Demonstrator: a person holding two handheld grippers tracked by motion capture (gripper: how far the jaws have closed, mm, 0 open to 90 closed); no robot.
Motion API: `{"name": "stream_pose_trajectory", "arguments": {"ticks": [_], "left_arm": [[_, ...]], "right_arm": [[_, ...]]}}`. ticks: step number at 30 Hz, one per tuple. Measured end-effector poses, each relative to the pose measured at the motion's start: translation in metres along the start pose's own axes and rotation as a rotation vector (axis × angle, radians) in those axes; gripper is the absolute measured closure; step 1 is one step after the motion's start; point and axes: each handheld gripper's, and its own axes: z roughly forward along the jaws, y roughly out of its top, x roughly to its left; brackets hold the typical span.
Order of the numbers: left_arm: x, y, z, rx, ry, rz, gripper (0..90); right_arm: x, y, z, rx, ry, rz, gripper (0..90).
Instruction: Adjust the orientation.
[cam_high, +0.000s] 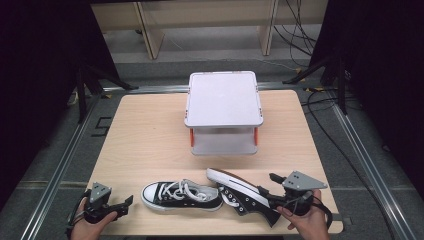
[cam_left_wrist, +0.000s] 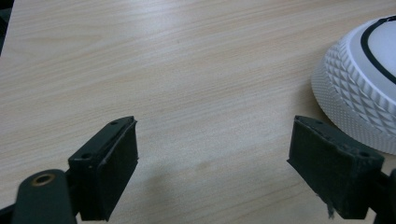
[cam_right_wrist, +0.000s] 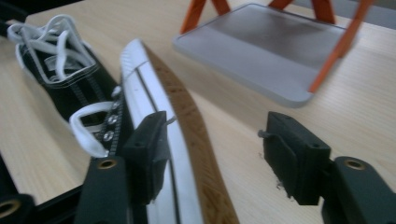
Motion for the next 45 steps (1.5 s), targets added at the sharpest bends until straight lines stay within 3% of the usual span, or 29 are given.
{"name": "stream_pose_trajectory", "arguments": {"ticks": [4, 9, 10, 14, 17, 20, 22, 26, 29, 30, 31, 33, 36, 38, 39, 44, 45], "left_arm": [[0.0, 0.0, 0.0, 0.009, 0.003, 0.009, 15.2], [0.0, 0.0, 0.0, 0.002, 0.002, 0.002, 15.2], [0.001, 0.0, 0.0, 0.018, 0.008, 0.02, 15.3], [0.0, -0.001, 0.0, 0.021, 0.009, 0.008, 15.2], [0.001, -0.001, 0.001, 0.016, 0.012, 0.008, 15.2], [0.001, -0.001, 0.001, 0.007, 0.001, -0.005, 15.2], [0.001, -0.001, 0.0, 0.008, 0.007, 0.0, 15.2], [0.001, -0.001, 0.001, 0.013, 0.014, 0.01, 15.2], [0.001, -0.001, 0.001, 0.012, 0.014, 0.006, 15.2], [0.001, -0.001, 0.001, 0.012, 0.014, 0.006, 15.2], [0.001, -0.001, 0.001, 0.007, 0.007, -0.006, 15.2], [0.001, -0.001, 0.001, 0.011, 0.011, -0.001, 15.2], [0.002, -0.002, 0.001, 0.022, 0.013, 0.002, 15.2], [0.002, -0.002, 0.001, 0.017, 0.019, -0.005, 15.2], [0.002, -0.002, 0.002, 0.017, 0.01, -0.002, 15.2], [0.002, -0.002, 0.001, 0.023, 0.012, 0.003, 15.2], [0.002, -0.001, 0.0, 0.025, 0.015, 0.004, 15.2]], "right_arm": [[0.01, 0.006, 0.011, 0.033, 0.03, -0.072, 44.9], [0.017, 0.009, 0.019, 0.052, 0.064, -0.049, 43.5], [0.018, 0.01, 0.022, 0.067, 0.069, -0.081, 45.5], [0.024, 0.011, 0.027, 0.094, 0.069, -0.089, 47.1], [0.029, 0.012, 0.031, 0.113, 0.06, -0.15, 52.3], [0.028, 0.012, 0.035, 0.144, 0.049, -0.15, 55.6], [0.026, 0.013, 0.036, 0.152, 0.066, -0.119, 56.3], [0.023, 0.014, 0.036, 0.159, 0.064, -0.109, 56.7], [0.01, 0.015, 0.036, 0.139, 0.086, -0.038, 57.1], [0.01, 0.015, 0.036, 0.139, 0.086, -0.038, 57.1], [0.003, 0.014, 0.034, 0.11, 0.065, 0.002, 60.1], [-0.005, 0.014, 0.031, 0.09, 0.055, 0.034, 62.0], [-0.015, 0.014, 0.031, 0.085, 0.07, 0.099, 62.5], [-0.02, 0.014, 0.031, 0.069, 0.062, 0.098, 63.6], [-0.019, 0.015, 0.03, 0.085, 0.057, 0.126, 63.7], [-0.027, 0.015, 0.032, 0.064, 0.077, 0.105, 65.8], [-0.025, 0.015, 0.03, 0.075, 0.055, 0.165, 66.8]]}}
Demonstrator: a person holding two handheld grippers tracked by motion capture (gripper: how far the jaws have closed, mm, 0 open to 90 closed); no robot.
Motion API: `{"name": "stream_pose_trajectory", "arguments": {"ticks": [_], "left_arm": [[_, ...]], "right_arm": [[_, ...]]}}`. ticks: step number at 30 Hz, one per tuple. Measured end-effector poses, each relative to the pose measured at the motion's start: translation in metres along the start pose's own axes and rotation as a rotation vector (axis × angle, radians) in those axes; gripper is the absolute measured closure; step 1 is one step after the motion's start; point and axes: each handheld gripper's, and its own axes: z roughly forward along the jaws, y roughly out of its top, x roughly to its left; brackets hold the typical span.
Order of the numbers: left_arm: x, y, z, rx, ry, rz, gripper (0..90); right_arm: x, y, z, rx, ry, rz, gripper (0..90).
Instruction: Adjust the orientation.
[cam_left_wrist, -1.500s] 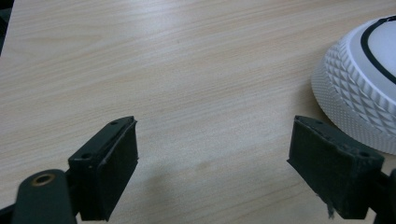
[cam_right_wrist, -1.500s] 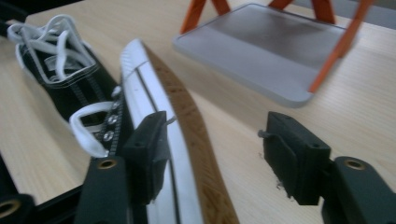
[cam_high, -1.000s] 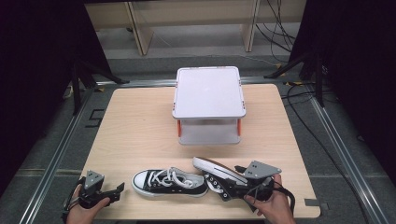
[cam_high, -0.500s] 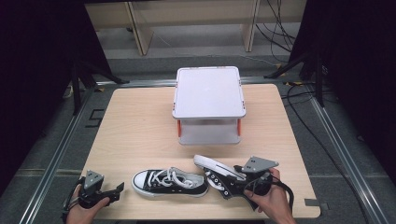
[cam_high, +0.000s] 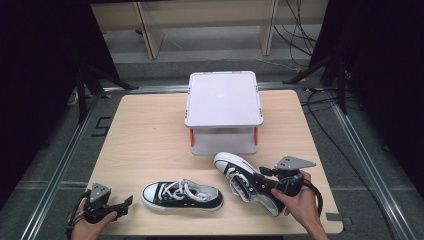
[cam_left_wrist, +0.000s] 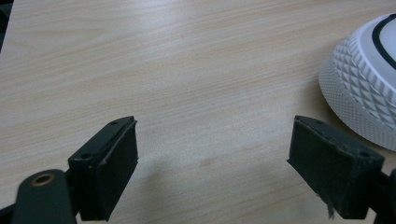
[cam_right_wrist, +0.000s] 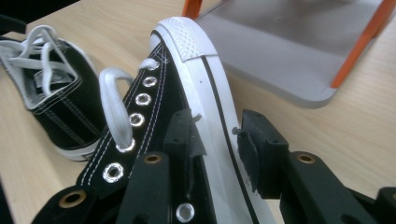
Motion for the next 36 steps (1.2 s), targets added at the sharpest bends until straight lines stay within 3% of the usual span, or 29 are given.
{"name": "stream_pose_trajectory", "arguments": {"ticks": [1, 5, 6, 8, 10, 12, 15, 17, 18, 19, 20, 21, 22, 23, 24, 27, 28, 30, 31, 32, 33, 34, 35, 36], "left_arm": [[0.0, 0.0, 0.001, -0.005, 0.001, -0.002, 15.2], [0.0, 0.0, 0.002, -0.007, -0.007, -0.01, 15.1], [0.0, 0.0, 0.002, -0.008, -0.006, -0.008, 15.2], [0.0, 0.0, 0.0, -0.006, -0.008, -0.003, 15.1], [-0.001, 0.0, 0.0, -0.024, -0.014, -0.022, 15.1], [-0.001, 0.0, 0.001, -0.008, 0.006, -0.004, 15.1], [-0.001, 0.0, 0.001, -0.004, 0.001, -0.008, 15.1], [-0.001, 0.001, 0.001, -0.003, -0.004, -0.01, 15.1], [-0.001, 0.001, 0.001, -0.005, 0.002, -0.007, 15.1], [-0.001, 0.001, 0.001, -0.008, -0.003, -0.009, 15.2], [0.0, 0.001, 0.001, -0.002, 0.0, 0.003, 15.2], [-0.001, 0.001, 0.001, -0.015, 0.001, -0.001, 15.1], [-0.001, 0.001, 0.001, -0.015, 0.001, -0.001, 15.1], [-0.001, 0.001, 0.001, -0.013, 0.0, 0.001, 15.1], [-0.001, 0.001, 0.0, -0.014, -0.005, -0.004, 15.1], [-0.001, 0.001, 0.0, -0.019, -0.007, -0.011, 15.1], [-0.001, 0.001, 0.0, -0.018, -0.009, -0.01, 15.1], [-0.001, 0.001, 0.0, -0.018, -0.012, -0.011, 15.2], [-0.001, 0.001, 0.0, -0.019, -0.011, -0.01, 15.1], [-0.001, 0.001, 0.0, -0.021, -0.01, -0.011, 15.1], [-0.001, 0.001, 0.0, -0.027, -0.014, -0.019, 15.1], [0.0, 0.001, -0.001, -0.018, 0.002, -0.007, 15.1], [0.0, 0.001, -0.001, -0.018, 0.002, -0.007, 15.1], [0.0, 0.001, -0.001, -0.021, -0.001, -0.014, 15.1]], "right_arm": [[-0.004, 0.0, 0.001, -0.01, -0.009, -0.032, 67.6], [-0.009, 0.001, 0.001, -0.02, -0.009, -0.028, 69.3], [-0.011, 0.002, 0.003, -0.036, -0.011, -0.033, 69.4], [-0.017, 0.005, 0.003, -0.017, -0.018, -0.062, 71.5], [-0.024, 0.006, 0.005, -0.011, 0.018, -0.013, 73.4], [-0.032, 0.006, 0.006, -0.018, 0.014, -0.011, 76.6], [-0.037, 0.006, 0.009, -0.014, 0.017, 0.007, 77.8], [-0.043, 0.004, 0.011, 0.047, 0.0, 0.011, 80.8], [-0.047, 0.002, 0.013, 0.09, -0.029, -0.018, 83.3], [-0.047, 0.002, 0.013, 0.09, -0.029, -0.018, 83.3], [-0.048, 0.0, 0.014, 0.111, -0.021, 0.0, 84.9], [-0.051, -0.002, 0.013, 0.096, 0.06, 0.036, 85.4], [-0.051, -0.002, 0.013, 0.096, 0.06, 0.036, 85.4], [-0.045, -0.002, 0.008, 0.122, 0.071, 0.069, 85.0], [-0.046, -0.002, 0.007, 0.13, 0.084, 0.039, 84.3], [-0.036, -0.004, 0.002, 0.144, 0.082, 0.053, 78.1], [-0.036, -0.004, 0.0, 0.143, 0.064, 0.019, 77.6], [-0.032, -0.007, -0.001, 0.144, 0.07, 0.037, 76.4], [-0.032, -0.007, -0.003, 0.156, 0.056, 0.022, 76.1], [-0.03, -0.007, -0.005, 0.162, 0.069, 0.044, 74.4], [-0.031, -0.007, -0.008, 0.139, 0.041, 0.021, 72.3], [-0.027, -0.007, -0.012, 0.139, 0.043, 0.061, 69.7], [-0.025, -0.006, -0.017, 0.134, 0.007, 0.038, 69.1], [-0.025, -0.006, -0.017, 0.134, 0.007, 0.038, 69.1]]}}
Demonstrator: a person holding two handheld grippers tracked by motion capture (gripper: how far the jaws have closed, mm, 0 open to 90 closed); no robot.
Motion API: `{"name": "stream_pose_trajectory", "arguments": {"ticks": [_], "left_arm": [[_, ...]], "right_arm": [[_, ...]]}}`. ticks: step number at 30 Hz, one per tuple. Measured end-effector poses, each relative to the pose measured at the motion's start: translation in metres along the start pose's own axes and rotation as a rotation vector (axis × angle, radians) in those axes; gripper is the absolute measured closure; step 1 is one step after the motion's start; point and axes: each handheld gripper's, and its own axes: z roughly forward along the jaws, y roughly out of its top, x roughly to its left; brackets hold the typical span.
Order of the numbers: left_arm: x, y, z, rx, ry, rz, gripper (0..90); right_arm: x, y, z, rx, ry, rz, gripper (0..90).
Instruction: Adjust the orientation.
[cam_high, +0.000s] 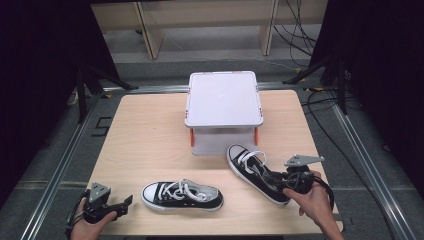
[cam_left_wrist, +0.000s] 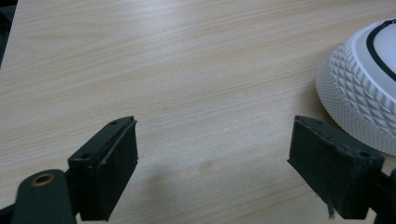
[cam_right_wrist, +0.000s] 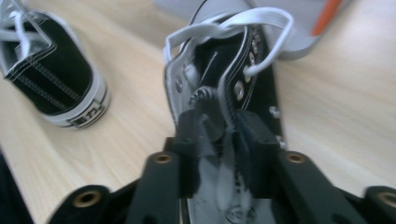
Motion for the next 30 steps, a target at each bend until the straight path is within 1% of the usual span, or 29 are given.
{"name": "stream_pose_trajectory", "arguments": {"ticks": [1, 2, 3, 4, 6, 7, 8, 9, 10, 11, 12, 13, 14, 15, 16, 18, 19, 22, 23, 24, 25, 26, 27, 28, 29, 30], "left_arm": [[0.0, 0.0, 0.0, 0.0, -0.002, -0.002, 15.1], [0.0, 0.0, 0.0, 0.002, -0.001, -0.001, 15.1], [0.0, 0.0, 0.001, 0.003, -0.005, 0.004, 15.1], [0.0, 0.0, 0.001, 0.003, -0.005, 0.004, 15.1], [-0.001, 0.0, 0.001, 0.0, -0.011, 0.005, 15.1], [-0.001, 0.0, 0.001, 0.0, -0.011, 0.005, 15.2], [-0.001, 0.0, 0.001, 0.0, -0.011, 0.005, 15.2], [0.0, 0.0, 0.001, -0.002, -0.011, 0.003, 15.1], [0.0, 0.0, 0.0, 0.0, -0.007, 0.005, 15.1], [0.0, 0.0, 0.001, 0.003, -0.005, 0.007, 15.1], [0.0, 0.0, 0.001, 0.0, -0.014, 0.0, 15.1], [0.0, 0.0, 0.001, 0.004, -0.011, 0.005, 15.1], [0.0, 0.0, 0.001, 0.002, -0.01, 0.006, 15.1], [-0.001, 0.0, 0.001, 0.0, -0.013, 0.004, 15.1], [-0.001, 0.0, 0.0, -0.003, -0.012, 0.001, 15.1], [-0.001, 0.0, 0.001, -0.002, -0.012, 0.001, 15.1], [-0.001, 0.0, 0.001, 0.002, -0.014, 0.003, 15.2], [0.0, 0.0, 0.001, 0.001, -0.011, 0.002, 15.1], [0.0, 0.0, 0.001, 0.0, -0.012, 0.0, 15.1], [0.0, 0.0, 0.001, 0.0, -0.012, 0.0, 15.1], [0.0, 0.0, 0.001, 0.002, -0.009, 0.004, 15.1], [0.0, 0.0, 0.001, 0.002, -0.009, 0.004, 15.1], [0.0, 0.0, 0.001, -0.003, -0.013, 0.0, 15.1], [-0.001, 0.0, 0.0, -0.003, -0.012, 0.0, 15.1], [0.0, 0.0, 0.0, -0.003, -0.011, -0.001, 15.1], [0.0, 0.0, 0.0, -0.003, -0.006, 0.001, 15.2]], "right_arm": [[0.008, 0.0, -0.009, -0.014, -0.035, -0.06, 68.3], [0.01, 0.0, -0.01, -0.006, -0.027, -0.083, 67.7], [0.013, -0.001, -0.009, 0.003, -0.016, -0.095, 67.6], [0.016, -0.002, -0.008, 0.019, -0.022, -0.091, 67.5], [0.018, -0.004, 0.0, 0.051, -0.038, -0.11, 67.2], [0.018, -0.004, 0.0, 0.051, -0.038, -0.11, 67.2], [0.018, -0.004, 0.003, 0.054, -0.025, -0.106, 67.7], [0.017, -0.005, 0.007, 0.055, -0.012, -0.132, 69.0], [0.019, -0.004, 0.007, 0.074, -0.006, -0.113, 70.8], [0.019, -0.005, 0.009, 0.075, -0.007, -0.131, 73.2], [0.02, -0.005, 0.011, 0.083, -0.006, -0.149, 75.5], [0.021, -0.006, 0.014, 0.11, -0.018, -0.188, 80.9], [0.021, -0.006, 0.014, 0.11, -0.018, -0.188, 80.9], [0.022, -0.007, 0.014, 0.111, -0.015, -0.192, 83.0], [0.023, -0.007, 0.013, 0.109, -0.027, -0.198, 87.1], [0.022, -0.006, 0.013, 0.109, -0.027, -0.205, 87.7], [0.023, -0.006, 0.013, 0.115, -0.025, -0.233, 88.3], [0.027, -0.005, 0.013, 0.128, -0.019, -0.225, 88.6], [0.031, -0.006, 0.013, 0.132, 0.003, -0.217, 88.7], [0.031, -0.006, 0.013, 0.132, 0.003, -0.217, 88.7], [0.036, -0.007, 0.014, 0.125, 0.003, -0.233, 88.7], [0.036, -0.007, 0.014, 0.125, 0.003, -0.233, 88.7], [0.04, -0.007, 0.013, 0.145, 0.014, -0.236, 88.7], [0.043, -0.007, 0.013, 0.138, 0.019, -0.207, 88.7], [0.044, -0.008, 0.013, 0.141, 0.022, -0.21, 88.6], [0.047, -0.008, 0.012, 0.142, 0.03, -0.187, 88.5]]}}
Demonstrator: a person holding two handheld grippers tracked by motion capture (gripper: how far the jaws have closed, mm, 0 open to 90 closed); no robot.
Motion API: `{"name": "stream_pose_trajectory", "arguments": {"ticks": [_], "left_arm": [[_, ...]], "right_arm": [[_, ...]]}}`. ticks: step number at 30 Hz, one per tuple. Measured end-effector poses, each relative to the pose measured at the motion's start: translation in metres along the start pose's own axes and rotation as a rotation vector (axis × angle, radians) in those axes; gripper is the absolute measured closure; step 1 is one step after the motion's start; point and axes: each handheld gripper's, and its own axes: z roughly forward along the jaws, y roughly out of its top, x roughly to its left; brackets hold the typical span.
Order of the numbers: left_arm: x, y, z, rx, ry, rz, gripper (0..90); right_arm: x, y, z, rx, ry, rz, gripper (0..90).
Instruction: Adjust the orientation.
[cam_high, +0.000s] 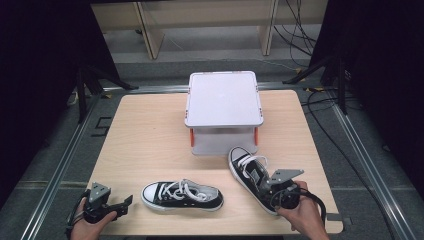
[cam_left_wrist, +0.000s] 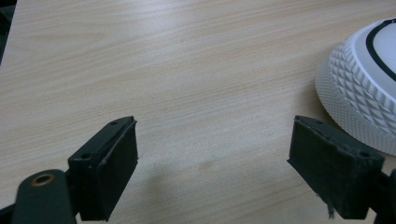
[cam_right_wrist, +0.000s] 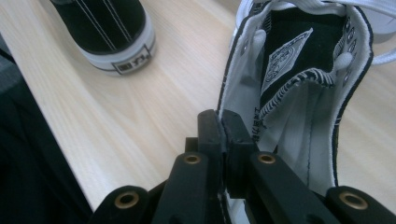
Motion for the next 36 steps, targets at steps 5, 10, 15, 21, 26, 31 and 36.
{"name": "stream_pose_trajectory", "arguments": {"ticks": [5, 10, 15, 21, 26, 31, 36], "left_arm": [[0.001, 0.0, 0.0, 0.01, 0.01, 0.016, 15.1], [-0.001, 0.0, 0.0, -0.007, -0.003, -0.005, 15.1], [-0.001, 0.0, 0.0, -0.003, 0.001, 0.003, 15.1], [0.001, 0.0, 0.0, 0.01, 0.006, 0.015, 15.1], [-0.002, 0.0, 0.0, -0.001, -0.009, -0.002, 15.1], [0.001, 0.0, 0.0, 0.004, 0.008, 0.004, 15.1], [0.0, 0.001, 0.001, 0.005, -0.001, 0.003, 15.1]], "right_arm": [[0.019, 0.0, 0.002, -0.005, -0.009, 0.012, 86.4], [0.033, 0.002, 0.006, -0.009, 0.036, -0.008, 81.7], [0.042, 0.004, 0.007, -0.01, 0.075, 0.0, 72.7], [0.036, 0.005, -0.027, -0.162, 0.071, 0.018, 64.7], [0.025, -0.001, -0.031, -0.169, -0.117, 0.061, 58.3], [0.018, -0.005, -0.02, -0.154, -0.138, 0.075, 52.2], [0.014, -0.005, -0.008, -0.124, -0.126, 0.077, 51.8]]}}
